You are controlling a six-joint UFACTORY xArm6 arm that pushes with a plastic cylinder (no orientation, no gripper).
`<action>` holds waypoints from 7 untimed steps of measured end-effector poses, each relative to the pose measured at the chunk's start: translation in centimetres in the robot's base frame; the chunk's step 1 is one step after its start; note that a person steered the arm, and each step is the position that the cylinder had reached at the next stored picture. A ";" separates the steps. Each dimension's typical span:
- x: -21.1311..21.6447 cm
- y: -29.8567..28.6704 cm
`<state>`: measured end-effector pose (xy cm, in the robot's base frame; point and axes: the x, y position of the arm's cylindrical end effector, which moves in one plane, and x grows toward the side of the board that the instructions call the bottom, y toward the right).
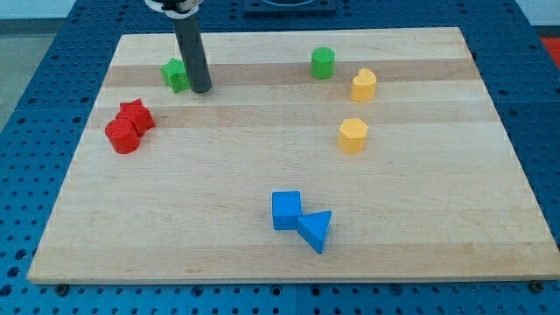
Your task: Move the green star top left corner of the board
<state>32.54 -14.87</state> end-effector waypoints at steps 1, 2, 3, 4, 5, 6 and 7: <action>-0.2 -2.9; -0.5 -4.5; -0.6 -3.9; -0.6 -1.8; -1.1 -1.5; -2.6 -2.3; -4.6 -5.2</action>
<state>27.92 -20.08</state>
